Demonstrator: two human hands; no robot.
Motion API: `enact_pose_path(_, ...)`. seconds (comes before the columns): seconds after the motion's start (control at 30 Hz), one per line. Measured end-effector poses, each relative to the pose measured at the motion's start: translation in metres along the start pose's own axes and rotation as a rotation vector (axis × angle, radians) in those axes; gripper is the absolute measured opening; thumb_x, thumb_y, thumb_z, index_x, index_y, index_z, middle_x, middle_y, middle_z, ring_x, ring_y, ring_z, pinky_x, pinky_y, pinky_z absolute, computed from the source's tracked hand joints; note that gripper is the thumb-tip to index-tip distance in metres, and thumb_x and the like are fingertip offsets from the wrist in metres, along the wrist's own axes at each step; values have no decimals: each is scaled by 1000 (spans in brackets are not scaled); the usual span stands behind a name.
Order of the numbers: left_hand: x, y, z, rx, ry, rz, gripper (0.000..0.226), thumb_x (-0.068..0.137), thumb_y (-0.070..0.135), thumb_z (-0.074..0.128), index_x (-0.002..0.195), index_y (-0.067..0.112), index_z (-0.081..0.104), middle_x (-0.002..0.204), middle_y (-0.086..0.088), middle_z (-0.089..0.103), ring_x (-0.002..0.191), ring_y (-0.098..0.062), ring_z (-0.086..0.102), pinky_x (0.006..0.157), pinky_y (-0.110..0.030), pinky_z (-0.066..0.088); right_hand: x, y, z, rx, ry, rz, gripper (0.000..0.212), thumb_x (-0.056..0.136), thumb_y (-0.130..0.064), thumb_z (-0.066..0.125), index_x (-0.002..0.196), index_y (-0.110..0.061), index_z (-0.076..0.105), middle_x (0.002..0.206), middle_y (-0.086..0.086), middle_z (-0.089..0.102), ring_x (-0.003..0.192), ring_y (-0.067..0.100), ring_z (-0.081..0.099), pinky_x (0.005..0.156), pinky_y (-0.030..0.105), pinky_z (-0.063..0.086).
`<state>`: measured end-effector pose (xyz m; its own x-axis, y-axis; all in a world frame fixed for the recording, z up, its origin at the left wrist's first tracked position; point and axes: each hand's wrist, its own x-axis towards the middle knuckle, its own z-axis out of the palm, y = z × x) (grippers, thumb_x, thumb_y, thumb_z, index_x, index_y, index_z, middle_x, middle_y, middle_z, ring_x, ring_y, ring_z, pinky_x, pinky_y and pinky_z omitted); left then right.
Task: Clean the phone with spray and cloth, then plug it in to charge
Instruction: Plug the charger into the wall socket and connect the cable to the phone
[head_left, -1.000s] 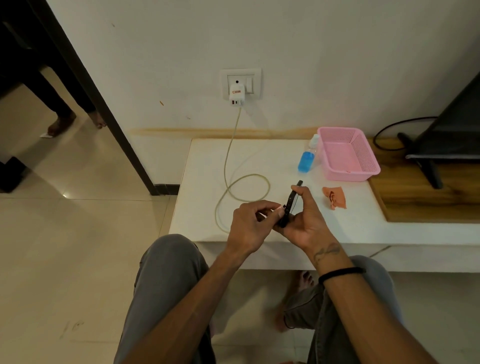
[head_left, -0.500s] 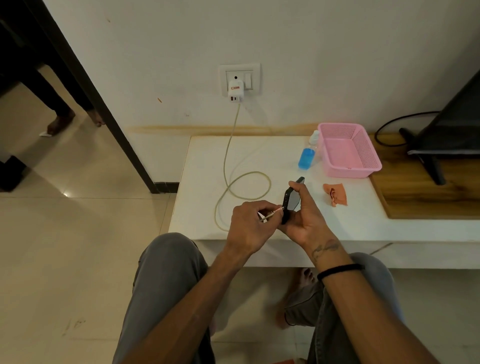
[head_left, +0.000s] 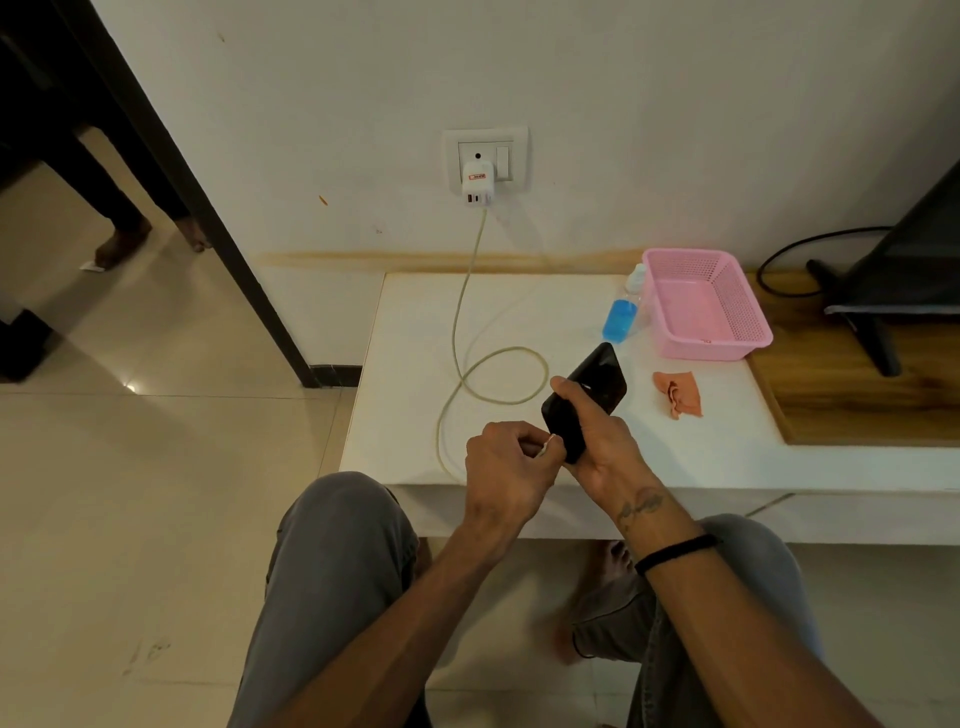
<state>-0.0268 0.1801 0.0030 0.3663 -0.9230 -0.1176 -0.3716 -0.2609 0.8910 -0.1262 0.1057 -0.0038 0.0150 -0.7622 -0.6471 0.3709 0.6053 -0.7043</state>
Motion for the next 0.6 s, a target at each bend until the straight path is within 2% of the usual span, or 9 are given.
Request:
enact_pose_path(0.1,3,0,0,-11,-27,-38,24,91,34,73,96,13,83,79,2,80,69,-11,76,74,-37,65,3,-5,3,-62,19,-26,85,69,-28,92,137,-4,48,119,18,69,99,27,72,78,40,63)
enact_pose_path(0.17,6,1,-2,4,-59,-59,37,92,48,71,103,15,82,88,1,81,78,-11,77,80,-35,64,8,-8,6,-115,37,-42,89,67,-29,93,138,-5,45,116,18,70,98,27,73,75,39,63)
enact_pose_path(0.23,10,2,-5,35,-70,-80,52,94,63,59,109,18,81,95,2,81,85,-10,75,82,-29,61,16,-12,9,-177,63,-55,92,64,-32,94,136,-6,42,113,16,70,96,27,73,72,37,63)
enact_pose_path(0.3,16,3,-11,36,-45,-100,62,97,69,46,116,19,78,102,1,80,91,-10,73,84,-28,58,25,-16,10,-238,80,-59,96,61,-36,95,134,-9,38,111,14,70,92,24,73,61,30,58)
enact_pose_path(0.4,29,7,-23,-10,35,-92,61,101,65,41,124,18,72,110,-1,77,102,-16,71,91,-33,54,42,-22,10,-361,109,-74,102,58,-40,95,136,-10,37,111,8,66,91,20,70,56,28,53)
enact_pose_path(0.5,50,15,-35,-56,73,-59,55,103,60,43,123,18,71,112,-2,77,104,-17,70,86,-27,47,59,-26,8,-560,129,-134,104,64,-43,93,140,-13,28,100,-2,54,81,9,55,57,22,45)
enact_pose_path(0.6,71,17,-41,-26,48,-60,53,102,60,46,124,18,70,112,0,77,104,-16,70,77,-22,46,74,-27,10,-764,164,-180,104,64,-46,92,138,-14,27,91,-9,47,72,7,49,53,21,40)
